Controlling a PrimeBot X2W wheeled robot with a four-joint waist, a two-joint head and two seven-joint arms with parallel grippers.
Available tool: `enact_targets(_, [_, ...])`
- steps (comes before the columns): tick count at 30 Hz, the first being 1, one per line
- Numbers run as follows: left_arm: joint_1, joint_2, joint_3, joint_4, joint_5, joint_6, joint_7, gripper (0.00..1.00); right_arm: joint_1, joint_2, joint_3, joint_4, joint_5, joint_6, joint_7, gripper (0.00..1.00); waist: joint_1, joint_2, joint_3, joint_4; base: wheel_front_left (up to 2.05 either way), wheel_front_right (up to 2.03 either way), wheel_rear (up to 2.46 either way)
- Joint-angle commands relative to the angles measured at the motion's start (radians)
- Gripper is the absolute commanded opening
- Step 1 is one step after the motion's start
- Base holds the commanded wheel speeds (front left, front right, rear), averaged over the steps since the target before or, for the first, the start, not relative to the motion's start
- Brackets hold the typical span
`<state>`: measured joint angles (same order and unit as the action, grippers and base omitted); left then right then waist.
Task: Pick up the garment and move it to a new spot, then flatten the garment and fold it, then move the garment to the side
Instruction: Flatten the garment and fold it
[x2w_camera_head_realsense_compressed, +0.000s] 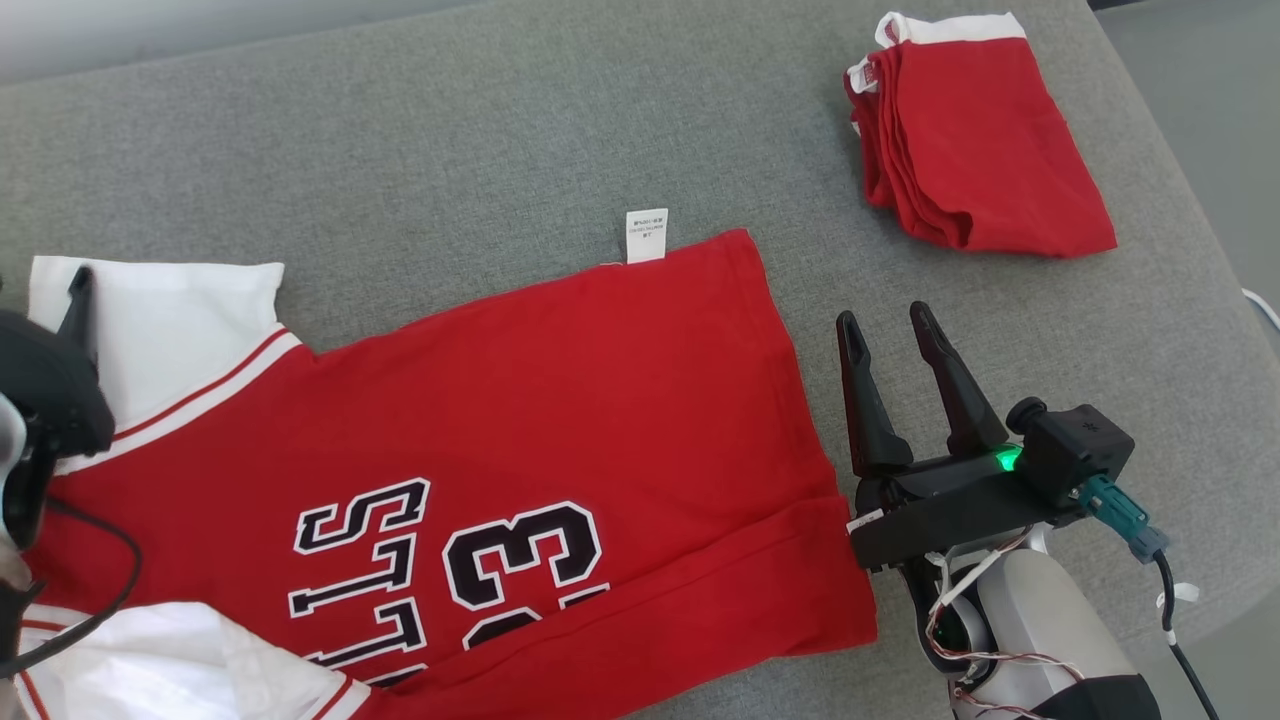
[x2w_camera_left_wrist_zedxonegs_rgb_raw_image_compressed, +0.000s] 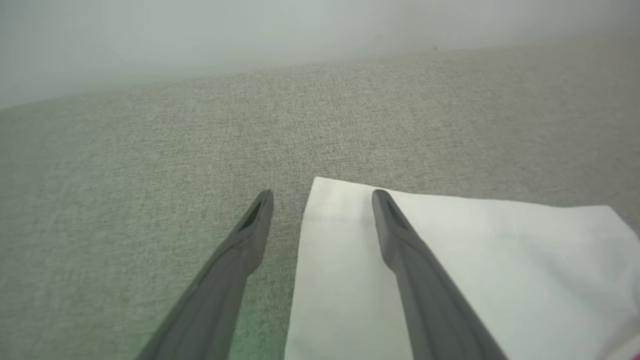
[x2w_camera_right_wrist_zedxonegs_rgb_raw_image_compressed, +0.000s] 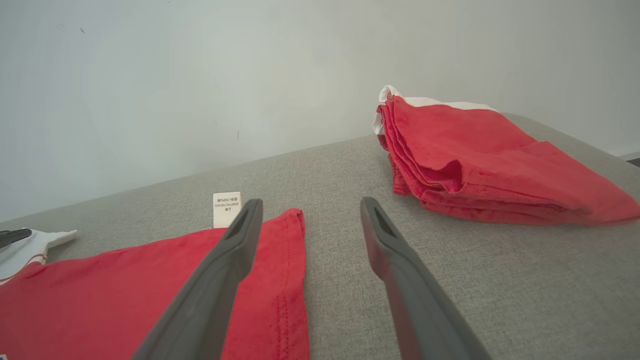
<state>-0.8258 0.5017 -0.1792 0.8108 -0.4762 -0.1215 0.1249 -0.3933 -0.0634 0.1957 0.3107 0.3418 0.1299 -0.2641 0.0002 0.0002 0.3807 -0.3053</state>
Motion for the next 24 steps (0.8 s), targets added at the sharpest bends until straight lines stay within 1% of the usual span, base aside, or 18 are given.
enact_targets(1, [-0.01, 0.008, -0.001, 0.014, 0.002, 0.005, 0.007, 1.0, -0.016, 0.003, 0.0, 0.0, 0.002, 0.001, 0.0, 1.0, -0.0002, -0.0002, 0.008, -0.006, 0.0, 0.0, 0.0])
enact_targets(3, [-0.024, 0.005, 0.002, 0.039, -0.012, 0.003, 0.014, 1.0, -0.016, 0.003, -0.001, -0.003, -0.001, 0.001, 0.0, 1.0, -0.0002, -0.0002, 0.011, -0.006, 0.0, 0.0, 0.0])
enact_targets(6, [-0.029, -0.016, 0.009, 0.068, -0.044, -0.001, 0.022, 1.0, -0.014, -0.001, 0.001, 0.0, -0.007, 0.001, 0.0, 1.0, -0.0002, -0.0002, 0.017, -0.003, 0.0, 0.0, 0.0])
enact_targets(10, [-0.05, -0.031, -0.005, 0.089, -0.064, -0.007, 0.035, 1.0, -0.03, -0.007, 0.014, 0.016, -0.009, 0.001, 0.0, 1.0, -0.0002, -0.0002, 0.028, 0.003, 0.0, 0.0, 0.0])
enact_targets(11, [-0.05, -0.039, -0.008, 0.096, -0.071, -0.008, 0.04, 0.9, -0.034, -0.007, 0.015, 0.025, -0.011, 0.001, 0.0, 1.0, -0.0002, -0.0002, 0.03, 0.005, 0.0, 0.0, 0.0])
enact_targets(12, [-0.053, -0.042, -0.015, 0.098, -0.073, -0.009, 0.038, 0.28, -0.04, -0.008, 0.016, 0.042, -0.012, 0.001, 0.0, 1.0, -0.0002, -0.0002, 0.03, 0.008, 0.0, 0.0, 0.0])
enact_targets(13, [-0.059, -0.042, -0.022, 0.097, -0.073, -0.01, 0.029, 0.0, -0.046, -0.008, 0.018, 0.062, -0.011, 0.001, 0.0, 1.0, -0.0002, -0.0002, 0.031, 0.011, 0.0, 0.0, 0.0])
enact_targets(17, [-0.072, -0.044, -0.048, 0.083, -0.082, -0.009, -0.018, 0.0, -0.107, -0.019, 0.035, 0.159, -0.016, 0.001, 0.0, 1.0, -0.0002, -0.0002, 0.023, 0.037, 0.0, 0.0, 0.0])
enact_targets(24, [-0.048, -0.057, -0.118, -0.005, -0.128, -0.008, -0.104, 0.0, -0.25, -0.05, 0.059, 0.353, 0.006, 0.001, 0.0, 1.0, -0.0002, -0.0002, 0.007, 0.098, 0.0, 0.0, 0.0])
